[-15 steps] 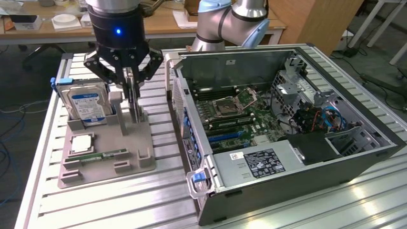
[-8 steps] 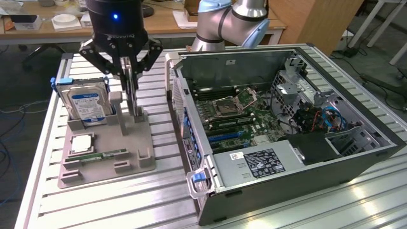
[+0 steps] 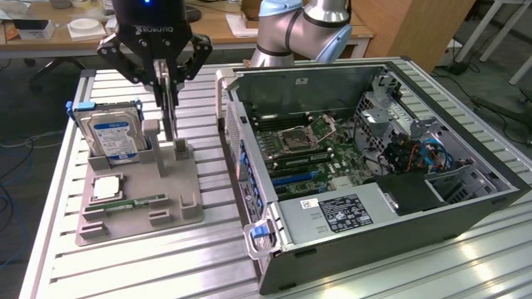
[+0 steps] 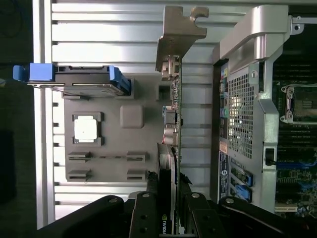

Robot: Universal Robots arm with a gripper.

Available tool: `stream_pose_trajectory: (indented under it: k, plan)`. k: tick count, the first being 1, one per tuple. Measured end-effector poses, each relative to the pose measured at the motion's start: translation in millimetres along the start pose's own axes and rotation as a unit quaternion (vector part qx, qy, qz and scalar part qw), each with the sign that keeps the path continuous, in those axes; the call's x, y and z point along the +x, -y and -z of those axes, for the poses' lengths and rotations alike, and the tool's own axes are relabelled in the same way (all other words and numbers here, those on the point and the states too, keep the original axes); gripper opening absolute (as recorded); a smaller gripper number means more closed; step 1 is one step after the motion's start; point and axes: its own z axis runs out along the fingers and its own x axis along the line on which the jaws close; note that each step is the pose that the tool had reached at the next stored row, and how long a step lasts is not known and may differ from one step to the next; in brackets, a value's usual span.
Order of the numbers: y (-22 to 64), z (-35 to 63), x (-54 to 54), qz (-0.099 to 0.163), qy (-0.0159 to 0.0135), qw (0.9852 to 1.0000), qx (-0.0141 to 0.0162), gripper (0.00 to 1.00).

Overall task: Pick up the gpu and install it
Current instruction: 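Pick up the gpu and move the gpu toward the slot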

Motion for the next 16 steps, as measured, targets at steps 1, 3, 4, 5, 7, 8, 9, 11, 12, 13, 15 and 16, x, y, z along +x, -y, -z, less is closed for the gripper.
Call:
stream_pose_trajectory:
  k: [1,3,4,5,7,8,9,11,12,13,15,16]
  plan:
    - [-0.1,2.4,0.0,0.0,-0.0002,1.0,-0.0001,0.26]
    - [-0.2,7.2,0.0,0.0,-0.0007,1.0,-0.0003,0.26]
    - [-0.3,9.4,0.0,0.0,-0.0009,1.0,-0.0004,0.26]
    - [-0.3,11.8,0.1,0.0,-0.0011,1.0,-0.0004,0.26]
    - [-0.5,16.9,0.1,0.0,-0.0016,1.0,-0.0006,0.26]
    - [-0.6,19.4,0.1,0.0,-0.0018,1.0,-0.0007,0.26]
    - [-0.6,21.8,0.1,0.0,-0.0019,1.0,-0.0008,0.26]
    - [-0.8,26.7,0.1,0.0,-0.0022,1.0,-0.0009,0.26]
    - [-0.8,29.2,0.2,0.0,-0.0025,1.0,-0.0009,0.26]
    - [-0.9,30.7,0.2,0.0,-0.0025,1.0,-0.001,0.26]
    - [-0.9,31.1,0.2,0.0,-0.0025,1.0,-0.0011,0.26]
    - [-0.9,31.2,0.2,0.0,-0.0025,1.0,-0.001,0.26]
